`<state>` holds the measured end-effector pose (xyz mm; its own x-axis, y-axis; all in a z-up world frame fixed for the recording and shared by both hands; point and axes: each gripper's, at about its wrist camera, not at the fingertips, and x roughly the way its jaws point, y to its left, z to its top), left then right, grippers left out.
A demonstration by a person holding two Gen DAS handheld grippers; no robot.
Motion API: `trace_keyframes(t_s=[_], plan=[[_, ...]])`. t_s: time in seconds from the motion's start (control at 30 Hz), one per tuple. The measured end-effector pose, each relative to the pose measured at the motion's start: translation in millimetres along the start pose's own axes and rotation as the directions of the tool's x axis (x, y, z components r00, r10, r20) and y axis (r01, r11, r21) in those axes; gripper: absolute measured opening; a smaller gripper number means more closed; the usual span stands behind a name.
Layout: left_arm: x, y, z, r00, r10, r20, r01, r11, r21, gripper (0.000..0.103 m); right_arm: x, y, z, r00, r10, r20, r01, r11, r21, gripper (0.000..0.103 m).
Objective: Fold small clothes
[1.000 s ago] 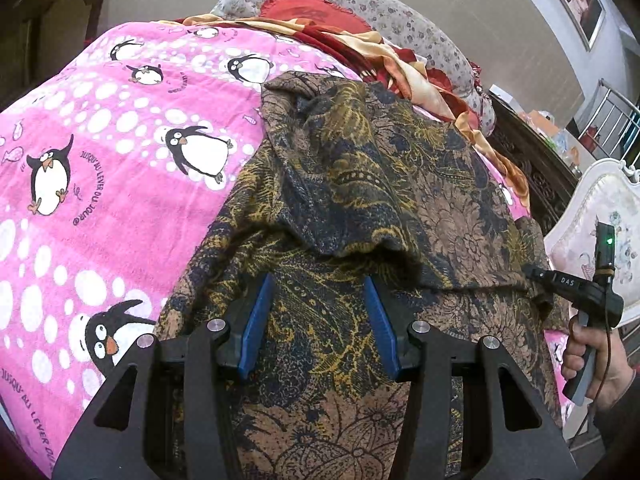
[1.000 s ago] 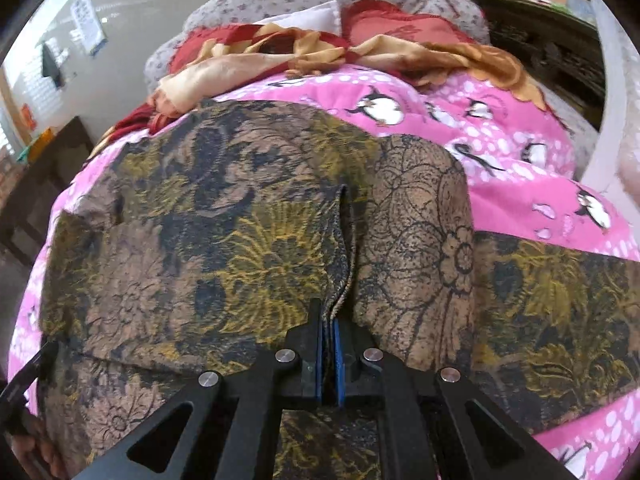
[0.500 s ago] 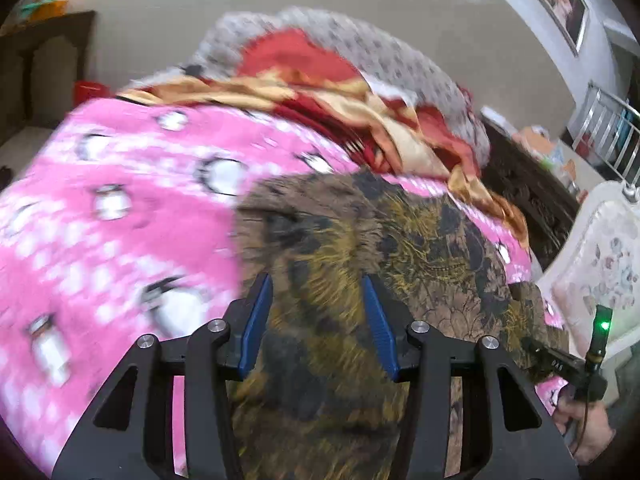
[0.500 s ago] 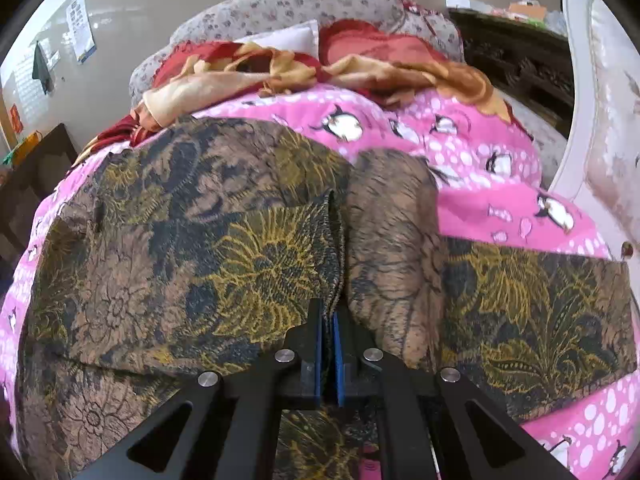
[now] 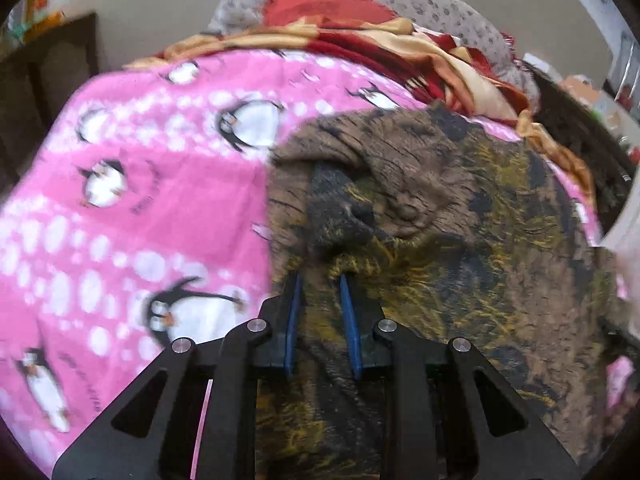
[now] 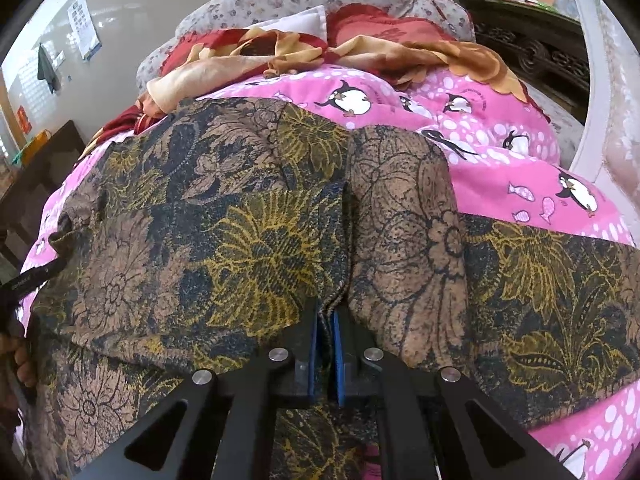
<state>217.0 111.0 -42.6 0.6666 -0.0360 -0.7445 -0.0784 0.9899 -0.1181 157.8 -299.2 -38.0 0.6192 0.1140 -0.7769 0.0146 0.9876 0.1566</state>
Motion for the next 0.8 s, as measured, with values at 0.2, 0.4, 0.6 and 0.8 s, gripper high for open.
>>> trace_keyframes(t_s=[0.2, 0.4, 0.6, 0.8], plan=[[-30.4, 33.7, 0.6, 0.995, -0.080, 0.054, 0.090, 0.975, -0.201, 0.021, -39.5, -3.5, 2.5, 0.992, 0.099, 0.076, -0.100, 0.995, 0.003, 0.004], [-17.1, -35.8, 9.3, 0.980, -0.199, 0.025, 0.200, 0.979, -0.039, 0.021, -37.5, 17.7, 10.8, 0.979, 0.170, 0.111, -0.171, 0.985, 0.000, 0.010], [15.2, -38.1, 3.8, 0.990, -0.123, -0.067, 0.123, 0.992, -0.004, 0.021, 5.5, 19.4, 3.4, 0.997, 0.072, 0.001, -0.072, 0.997, 0.030, 0.011], [-21.9, -28.4, 0.6, 0.990, -0.136, -0.031, 0.135, 0.991, -0.024, 0.021, -14.2, 22.1, 3.3, 0.998, 0.066, -0.002, -0.066, 0.997, 0.029, 0.012]])
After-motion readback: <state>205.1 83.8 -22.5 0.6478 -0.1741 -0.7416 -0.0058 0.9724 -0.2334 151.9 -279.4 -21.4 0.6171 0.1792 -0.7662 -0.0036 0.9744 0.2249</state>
